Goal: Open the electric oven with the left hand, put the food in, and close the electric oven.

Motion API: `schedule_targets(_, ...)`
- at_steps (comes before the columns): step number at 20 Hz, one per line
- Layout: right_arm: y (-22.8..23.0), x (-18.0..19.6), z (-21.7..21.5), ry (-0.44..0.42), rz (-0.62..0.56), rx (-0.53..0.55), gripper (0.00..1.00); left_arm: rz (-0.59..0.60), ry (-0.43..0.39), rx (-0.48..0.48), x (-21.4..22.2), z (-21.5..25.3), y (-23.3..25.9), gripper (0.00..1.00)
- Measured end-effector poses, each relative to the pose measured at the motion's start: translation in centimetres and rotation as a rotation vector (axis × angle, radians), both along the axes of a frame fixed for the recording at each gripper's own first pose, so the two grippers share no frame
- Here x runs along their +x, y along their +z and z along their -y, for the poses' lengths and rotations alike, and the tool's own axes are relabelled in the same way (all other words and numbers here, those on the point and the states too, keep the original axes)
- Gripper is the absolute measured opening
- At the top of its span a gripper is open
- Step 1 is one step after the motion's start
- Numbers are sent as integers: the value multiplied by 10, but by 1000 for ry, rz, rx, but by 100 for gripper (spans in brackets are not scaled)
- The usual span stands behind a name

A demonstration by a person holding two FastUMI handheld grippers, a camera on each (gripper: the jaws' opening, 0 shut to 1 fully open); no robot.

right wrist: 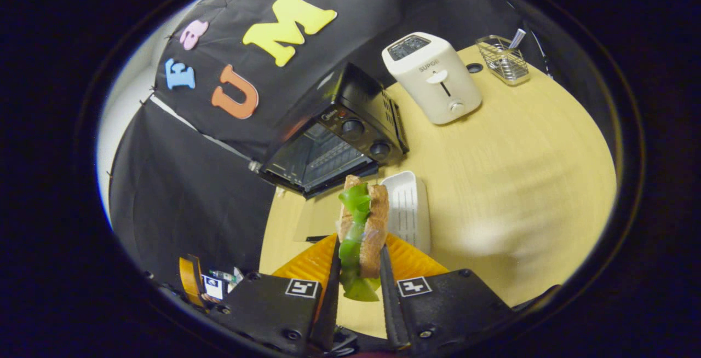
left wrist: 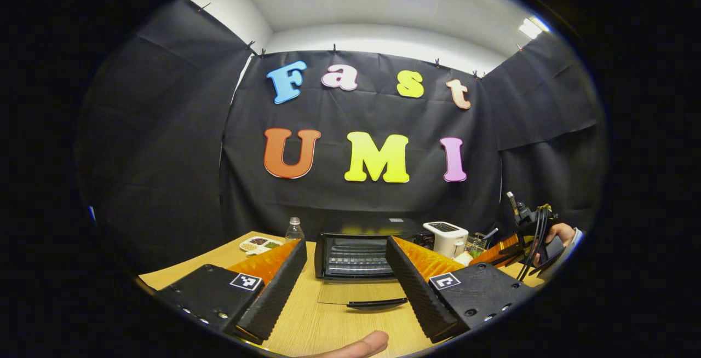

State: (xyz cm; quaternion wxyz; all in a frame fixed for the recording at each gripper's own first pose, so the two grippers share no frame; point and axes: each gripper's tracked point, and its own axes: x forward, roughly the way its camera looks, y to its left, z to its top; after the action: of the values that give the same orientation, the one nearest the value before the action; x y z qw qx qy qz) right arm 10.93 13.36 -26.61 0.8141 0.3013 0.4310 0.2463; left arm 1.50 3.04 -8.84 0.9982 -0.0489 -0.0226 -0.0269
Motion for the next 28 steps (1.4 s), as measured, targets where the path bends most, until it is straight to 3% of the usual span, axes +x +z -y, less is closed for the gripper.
schedule_targets(4, 18, -20, -60, -37, 128, 140, 39, -41, 20, 45, 1, -18, -3, 94)
schedule_targets(7, 17, -28, -112, -63, 103, 274, 39, -58, 49, 73, 1, -28, -7, 94)
schedule_targets(10, 2, -16, -152, -135, 67, 308, 39, -84, 34, 51, -5, -28, -13, 94)
schedule_targets(18, -18, 76, -192, -516, 157, 355, 39, -122, 50, 21, -9, -43, -27, 94)
schedule_targets(25, -36, 150, -221, -724, 242, 370, 39, -164, 47, 3, -6, -49, -43, 94)
schedule_targets(28, -36, 180, -227, -773, 279, 378, 39, -165, 37, -22, -6, -48, -45, 94)
